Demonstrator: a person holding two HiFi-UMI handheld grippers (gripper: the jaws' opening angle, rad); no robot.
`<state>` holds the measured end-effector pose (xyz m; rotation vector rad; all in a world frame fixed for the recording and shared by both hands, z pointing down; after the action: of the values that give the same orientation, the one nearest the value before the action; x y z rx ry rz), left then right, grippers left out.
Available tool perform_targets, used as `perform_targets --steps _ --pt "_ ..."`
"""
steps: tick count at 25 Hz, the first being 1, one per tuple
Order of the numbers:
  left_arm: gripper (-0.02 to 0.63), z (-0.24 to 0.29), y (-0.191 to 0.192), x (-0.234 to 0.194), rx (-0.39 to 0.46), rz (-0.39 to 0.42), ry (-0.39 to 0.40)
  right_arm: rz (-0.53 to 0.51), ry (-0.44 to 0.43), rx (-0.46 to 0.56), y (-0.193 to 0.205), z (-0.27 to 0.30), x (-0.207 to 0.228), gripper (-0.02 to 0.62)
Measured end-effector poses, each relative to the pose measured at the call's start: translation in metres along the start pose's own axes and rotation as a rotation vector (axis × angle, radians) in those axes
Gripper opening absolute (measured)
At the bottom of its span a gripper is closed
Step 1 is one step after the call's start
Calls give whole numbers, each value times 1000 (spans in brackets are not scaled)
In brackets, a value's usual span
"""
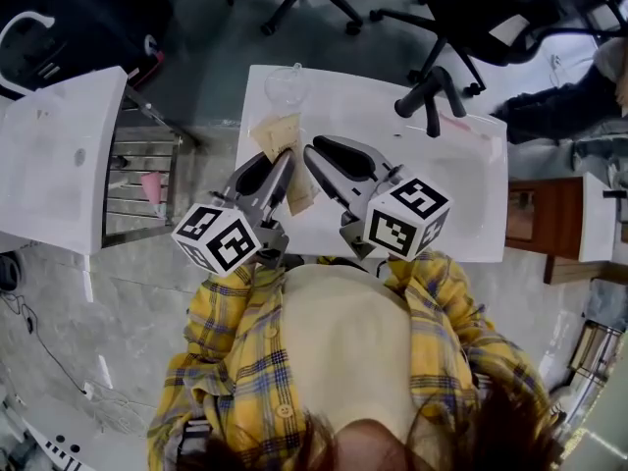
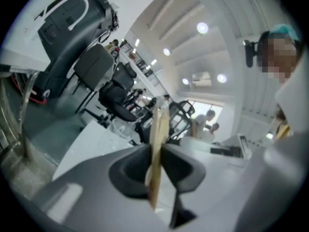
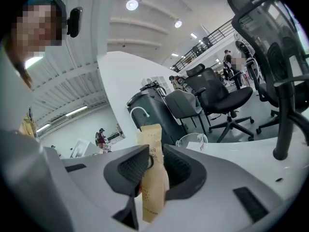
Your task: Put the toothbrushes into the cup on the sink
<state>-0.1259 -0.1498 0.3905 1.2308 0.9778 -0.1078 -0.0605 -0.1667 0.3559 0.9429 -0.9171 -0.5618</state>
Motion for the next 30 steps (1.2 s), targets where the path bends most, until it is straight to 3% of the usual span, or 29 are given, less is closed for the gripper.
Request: perform_targets --steps 2,3,9,18,30 --pt "64 2 1 2 -13 4 27 -5 -24 -14 1 4 -2 128" --pt "64 3 2 3 -19 5 41 -8 -29 -21 1 6 -2 132" --pt "64 8 6 8 -54 10 106 2 -45 -16 -2 12 0 132" --pt "65 10 13 10 -101 45 123 -13 -32 -29 -2 13 2 129" --pt "64 11 15 17 -91 42 122 -10 -24 -29 -3 6 5 48"
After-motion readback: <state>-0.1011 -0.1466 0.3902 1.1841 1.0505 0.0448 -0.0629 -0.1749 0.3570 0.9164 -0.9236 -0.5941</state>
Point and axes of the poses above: the fingertips, and each gripper's own axes: z forward along the fingers, x to its right, y out of its underside, the point moved 2 cm from there along -z, backward along the fingers, and after that the axes turned 5 degrees about y, right-handed, at the moved point
